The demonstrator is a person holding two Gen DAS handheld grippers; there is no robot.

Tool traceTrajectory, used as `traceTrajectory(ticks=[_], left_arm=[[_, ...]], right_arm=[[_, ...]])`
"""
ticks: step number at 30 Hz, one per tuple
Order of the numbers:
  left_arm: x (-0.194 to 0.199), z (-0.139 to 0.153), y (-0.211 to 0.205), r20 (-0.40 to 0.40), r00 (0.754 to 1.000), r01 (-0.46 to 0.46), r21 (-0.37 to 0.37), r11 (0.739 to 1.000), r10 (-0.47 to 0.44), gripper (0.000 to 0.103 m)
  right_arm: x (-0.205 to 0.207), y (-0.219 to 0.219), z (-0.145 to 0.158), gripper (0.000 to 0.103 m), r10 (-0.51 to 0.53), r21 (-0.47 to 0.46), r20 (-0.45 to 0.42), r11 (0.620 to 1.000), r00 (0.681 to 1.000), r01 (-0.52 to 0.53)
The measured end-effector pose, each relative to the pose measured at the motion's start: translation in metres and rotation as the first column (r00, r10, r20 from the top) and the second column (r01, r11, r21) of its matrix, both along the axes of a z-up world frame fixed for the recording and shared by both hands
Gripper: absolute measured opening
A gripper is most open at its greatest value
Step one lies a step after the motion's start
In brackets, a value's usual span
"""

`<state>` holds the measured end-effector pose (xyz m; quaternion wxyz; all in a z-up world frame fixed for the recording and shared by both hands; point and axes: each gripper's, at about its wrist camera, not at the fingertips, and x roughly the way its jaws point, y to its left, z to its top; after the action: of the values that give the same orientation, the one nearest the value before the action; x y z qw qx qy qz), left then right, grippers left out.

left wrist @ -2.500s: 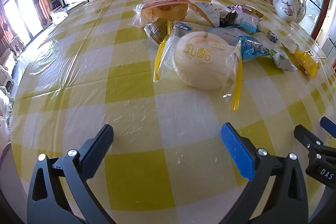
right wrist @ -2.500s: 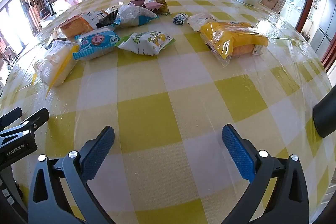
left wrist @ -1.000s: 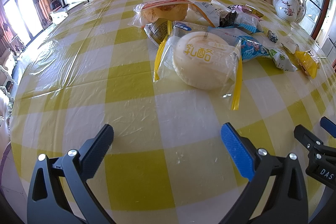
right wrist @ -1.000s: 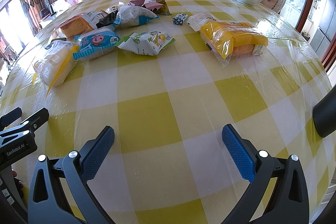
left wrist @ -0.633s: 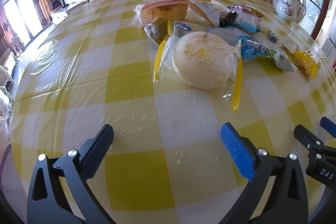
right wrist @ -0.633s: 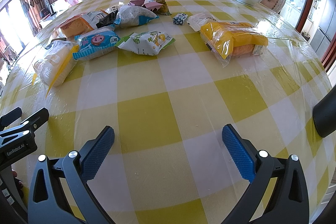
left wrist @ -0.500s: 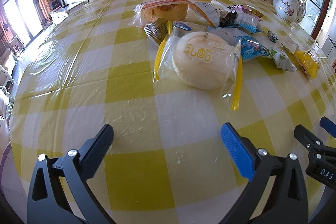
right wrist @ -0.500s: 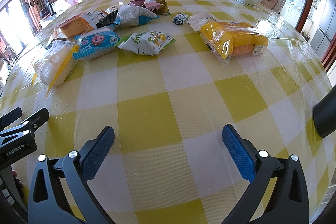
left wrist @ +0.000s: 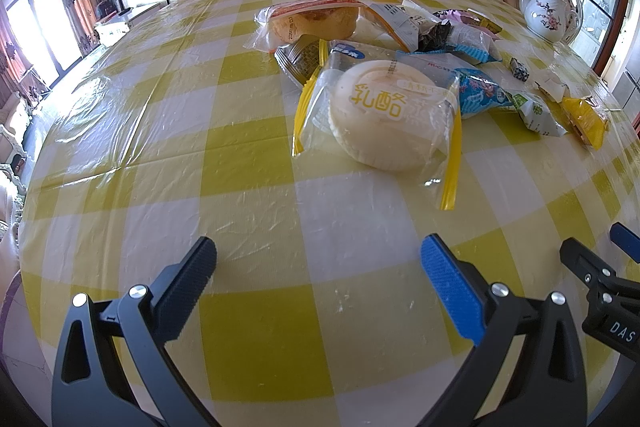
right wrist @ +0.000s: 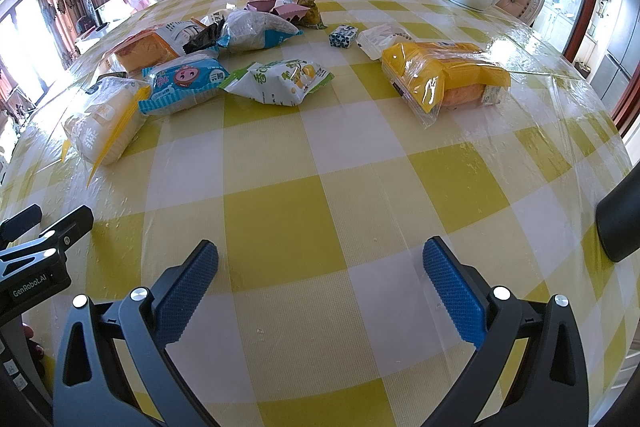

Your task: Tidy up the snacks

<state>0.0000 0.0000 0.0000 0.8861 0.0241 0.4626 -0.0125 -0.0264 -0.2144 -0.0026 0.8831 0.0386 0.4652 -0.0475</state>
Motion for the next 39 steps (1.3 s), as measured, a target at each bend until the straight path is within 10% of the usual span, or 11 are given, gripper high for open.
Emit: traceTrajectory(ticks=[39], left_arm=[[0.010, 0.001, 0.013, -0.018, 1.000, -0.013, -0.022, 1.000, 0.013, 0.102]], right_arm=[[0.002, -0.001, 0.001, 0.099, 0.067, 0.002, -0.055, 0.998, 0.996, -0.067]])
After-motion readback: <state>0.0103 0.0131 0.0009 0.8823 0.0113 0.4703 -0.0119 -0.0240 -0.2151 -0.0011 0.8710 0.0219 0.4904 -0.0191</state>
